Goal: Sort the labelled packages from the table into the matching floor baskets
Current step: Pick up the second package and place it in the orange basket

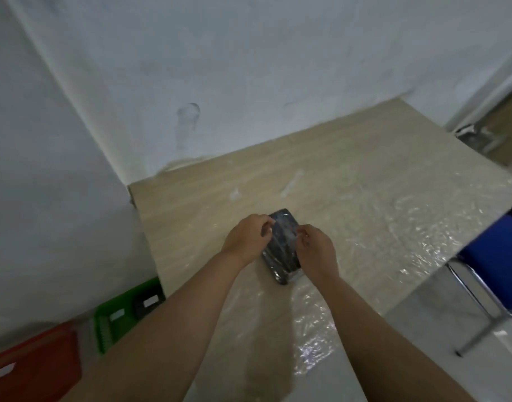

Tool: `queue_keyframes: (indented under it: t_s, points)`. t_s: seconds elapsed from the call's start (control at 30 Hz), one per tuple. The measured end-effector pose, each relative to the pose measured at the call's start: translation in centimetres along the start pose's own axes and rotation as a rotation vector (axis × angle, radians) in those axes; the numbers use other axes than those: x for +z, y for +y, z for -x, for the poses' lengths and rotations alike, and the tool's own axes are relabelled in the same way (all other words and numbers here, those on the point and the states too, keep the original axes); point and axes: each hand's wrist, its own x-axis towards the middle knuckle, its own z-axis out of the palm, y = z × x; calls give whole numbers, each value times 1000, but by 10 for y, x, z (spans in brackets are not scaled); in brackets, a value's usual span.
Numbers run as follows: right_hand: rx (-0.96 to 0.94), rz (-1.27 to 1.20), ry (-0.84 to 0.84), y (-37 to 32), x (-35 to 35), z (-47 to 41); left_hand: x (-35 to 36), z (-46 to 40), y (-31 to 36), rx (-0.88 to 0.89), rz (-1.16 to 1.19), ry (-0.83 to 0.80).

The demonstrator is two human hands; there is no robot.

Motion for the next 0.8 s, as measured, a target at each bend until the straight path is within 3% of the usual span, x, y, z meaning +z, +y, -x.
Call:
queue_keyframes:
  t_s: [0.17, 0.33, 0.47, 0.57, 0.67, 0.8]
  points:
    - [-8, 109, 118, 35, 4, -10, 43, -56, 20, 83, -239, -52]
    - [142, 137, 34, 54, 34, -5, 62, -94, 24, -103, -490, -172]
    - [200, 100, -5, 57, 47, -9, 68, -98, 23, -197, -453, -203]
    - [153, -4, 14, 55, 45, -14, 60, -92, 27, -188, -386, -78]
    - [25, -125, 22, 44, 36, -25, 42, -83, 35, -111, -291, 201]
    - [-197, -49, -50, 19, 29, -49, 13, -59, 33, -6, -178, 539]
